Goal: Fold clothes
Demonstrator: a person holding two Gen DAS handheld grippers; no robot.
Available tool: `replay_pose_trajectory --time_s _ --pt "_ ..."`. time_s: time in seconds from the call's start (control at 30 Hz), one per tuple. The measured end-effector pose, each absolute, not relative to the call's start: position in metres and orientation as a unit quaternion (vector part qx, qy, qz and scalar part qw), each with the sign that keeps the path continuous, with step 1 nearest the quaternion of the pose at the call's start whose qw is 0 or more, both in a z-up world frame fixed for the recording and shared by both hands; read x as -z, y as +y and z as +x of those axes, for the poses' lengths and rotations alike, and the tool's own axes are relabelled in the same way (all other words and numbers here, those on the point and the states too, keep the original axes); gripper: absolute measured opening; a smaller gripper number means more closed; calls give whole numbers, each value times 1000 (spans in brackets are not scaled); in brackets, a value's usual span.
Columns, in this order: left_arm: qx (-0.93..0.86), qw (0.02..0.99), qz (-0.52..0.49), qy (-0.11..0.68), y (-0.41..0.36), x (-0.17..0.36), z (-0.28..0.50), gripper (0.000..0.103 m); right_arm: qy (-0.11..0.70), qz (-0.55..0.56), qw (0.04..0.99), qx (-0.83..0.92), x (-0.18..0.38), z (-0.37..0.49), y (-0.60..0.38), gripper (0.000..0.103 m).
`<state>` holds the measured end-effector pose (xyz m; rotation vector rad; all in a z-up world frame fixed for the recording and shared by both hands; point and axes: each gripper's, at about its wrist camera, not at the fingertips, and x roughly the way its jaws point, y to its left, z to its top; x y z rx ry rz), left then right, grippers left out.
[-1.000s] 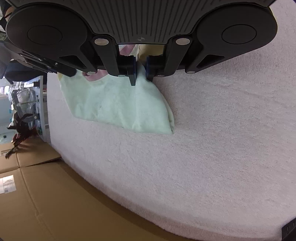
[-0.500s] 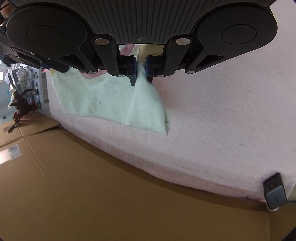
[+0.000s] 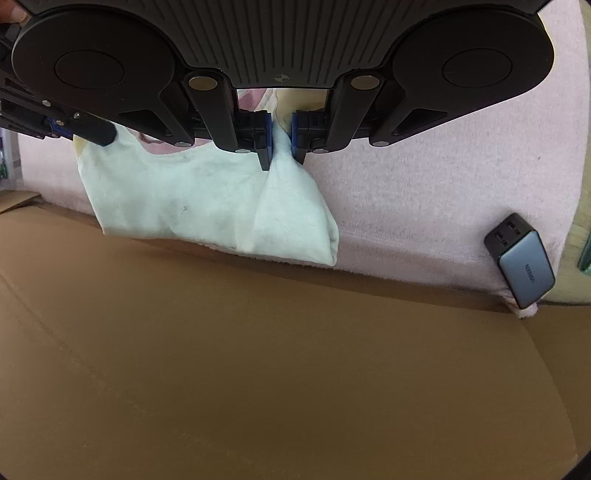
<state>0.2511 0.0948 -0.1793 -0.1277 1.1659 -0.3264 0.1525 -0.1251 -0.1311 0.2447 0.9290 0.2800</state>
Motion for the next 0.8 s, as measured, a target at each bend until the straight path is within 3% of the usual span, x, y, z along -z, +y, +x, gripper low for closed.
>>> replay_pose_trajectory --time_s 0.13,0.17,0.2,0.23,0.3,0.37,0.5,0.57,0.7,0.8 --pt "141 823 -53 547 94 194 262 8 464 122 870 -118 150 166 -125 9" --pt "141 822 -54 549 94 197 263 14 467 123 868 -114 153 166 -124 9" --pt "139 823 -52 548 94 198 264 35 469 124 867 -111 155 166 -124 9" --pt "138 824 -49 547 95 199 264 44 472 125 866 -107 157 166 -125 13" --pt "120 826 -45 548 99 200 264 77 475 129 864 -100 160 166 -126 18" --pt "103 828 -64 547 112 197 263 86 473 131 866 -91 159 161 -132 32" --pt "77 844 -111 519 141 175 247 86 446 151 880 -59 151 148 -155 26" --pt "92 846 -152 502 149 161 236 86 425 165 888 -58 141 143 -161 7" --pt "141 838 -181 495 131 154 231 87 422 190 881 -93 133 150 -152 7" --pt "144 816 -183 529 112 177 235 87 446 187 870 -100 143 161 -139 7"
